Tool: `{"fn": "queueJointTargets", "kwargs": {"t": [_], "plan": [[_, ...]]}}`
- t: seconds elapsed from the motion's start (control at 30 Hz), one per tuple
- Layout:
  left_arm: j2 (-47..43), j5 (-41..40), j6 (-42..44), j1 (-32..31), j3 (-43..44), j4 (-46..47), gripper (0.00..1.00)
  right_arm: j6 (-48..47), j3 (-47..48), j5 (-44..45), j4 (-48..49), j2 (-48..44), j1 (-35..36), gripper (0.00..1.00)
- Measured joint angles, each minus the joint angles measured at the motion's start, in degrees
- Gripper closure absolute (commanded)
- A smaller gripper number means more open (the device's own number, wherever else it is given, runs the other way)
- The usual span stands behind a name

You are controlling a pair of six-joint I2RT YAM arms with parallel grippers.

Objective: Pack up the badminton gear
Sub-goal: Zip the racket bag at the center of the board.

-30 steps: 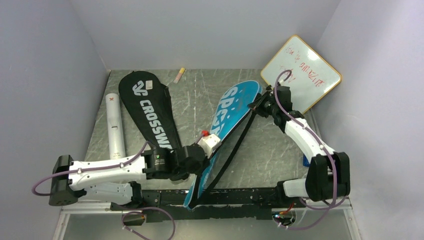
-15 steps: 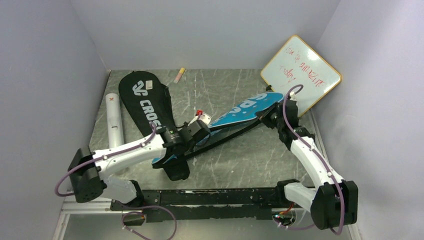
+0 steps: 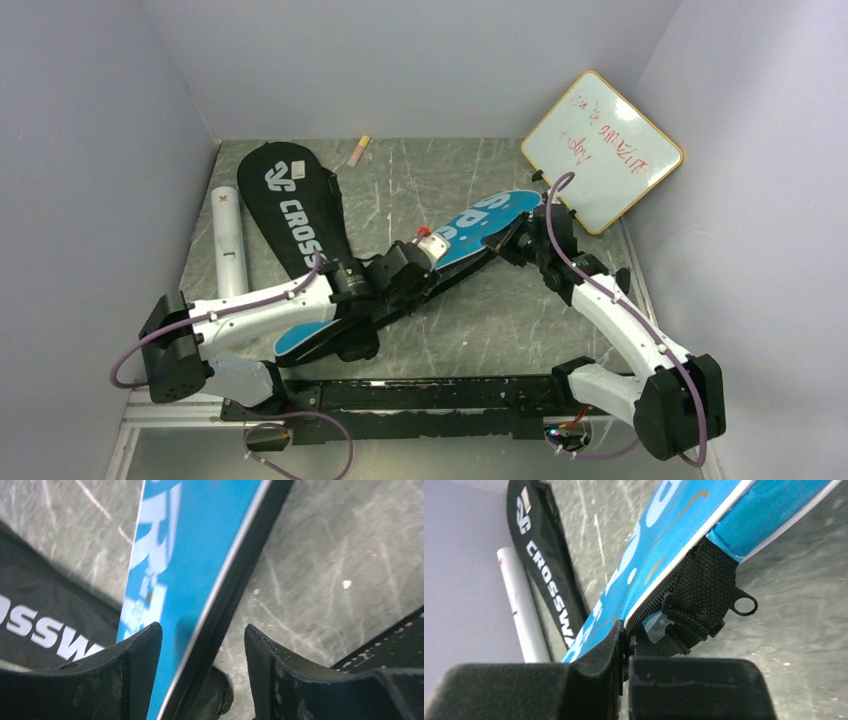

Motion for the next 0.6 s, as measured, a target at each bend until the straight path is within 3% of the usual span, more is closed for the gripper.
{"fn": "queueJointTargets", "kwargs": {"t": [0.23,0.37,0.5,0.57,0.6], "plan": [[3.2,-1.2,1.1,-5.8,0.9,3.8,0.37,2.1,4.7,1.6,-3.0,1.7,4.2,1.0],[6.1,-4.4,1.0,-7.5,1.6,3.9,0.56,3.3,5.4,2.5,-4.7,2.7,4.4,1.0],[8.3,-9.0,0.7,-7.6,3.7,1.1,0.62,3.9,5.4,2.7,-5.3,3.0,4.4,1.0],[8.7,-10.8,0.3,-7.6,4.0,-0.1,0.91,4.1,5.4,2.7,-5.3,3.0,4.4,1.0],[9.0,-11.4,-0.1,-7.6,4.2,-0.9,0.94,4.1,5.4,2.7,-5.3,3.0,4.4,1.0]]}}
